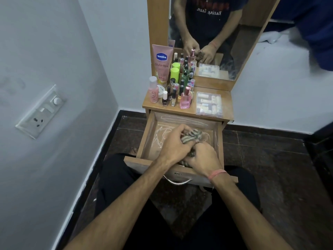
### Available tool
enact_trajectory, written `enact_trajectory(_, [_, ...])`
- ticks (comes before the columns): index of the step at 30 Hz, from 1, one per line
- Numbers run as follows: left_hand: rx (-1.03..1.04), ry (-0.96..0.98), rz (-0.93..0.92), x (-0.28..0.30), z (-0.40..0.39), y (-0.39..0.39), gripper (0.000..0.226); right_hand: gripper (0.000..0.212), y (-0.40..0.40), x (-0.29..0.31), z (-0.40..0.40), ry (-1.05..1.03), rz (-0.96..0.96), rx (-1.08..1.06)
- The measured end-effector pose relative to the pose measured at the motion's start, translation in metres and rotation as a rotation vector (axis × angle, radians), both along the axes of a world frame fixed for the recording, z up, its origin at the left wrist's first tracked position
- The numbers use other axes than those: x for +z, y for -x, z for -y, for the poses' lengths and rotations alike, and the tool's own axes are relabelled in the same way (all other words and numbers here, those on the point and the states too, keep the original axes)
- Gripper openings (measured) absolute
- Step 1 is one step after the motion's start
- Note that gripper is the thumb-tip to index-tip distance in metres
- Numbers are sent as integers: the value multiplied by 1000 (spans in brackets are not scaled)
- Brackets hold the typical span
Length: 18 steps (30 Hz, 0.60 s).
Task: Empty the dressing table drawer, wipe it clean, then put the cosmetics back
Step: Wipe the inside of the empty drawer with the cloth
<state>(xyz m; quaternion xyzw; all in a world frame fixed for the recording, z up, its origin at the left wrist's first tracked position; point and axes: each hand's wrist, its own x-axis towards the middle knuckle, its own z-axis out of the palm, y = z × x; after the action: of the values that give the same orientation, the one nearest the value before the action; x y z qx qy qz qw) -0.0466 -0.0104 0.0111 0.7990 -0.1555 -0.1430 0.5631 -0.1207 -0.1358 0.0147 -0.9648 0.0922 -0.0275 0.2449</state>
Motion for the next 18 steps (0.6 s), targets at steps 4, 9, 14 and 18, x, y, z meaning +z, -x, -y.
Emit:
enact_trajectory(4, [-9, 188, -296, 9, -4, 7, 39, 25, 5, 3, 5, -216, 89, -32])
enact_trajectory(9, [166, 265, -605, 8, -12, -6, 37, 34, 6, 0, 14, -437, 143, -189])
enact_trajectory(14, [122, 322, -587, 1, -15, -8, 24, 22, 2, -13, 20, -479, 209, -207])
enact_trajectory(18, [170, 334, -474, -5, -8, -7, 22, 40, 1, -1, 14, -709, 72, -225])
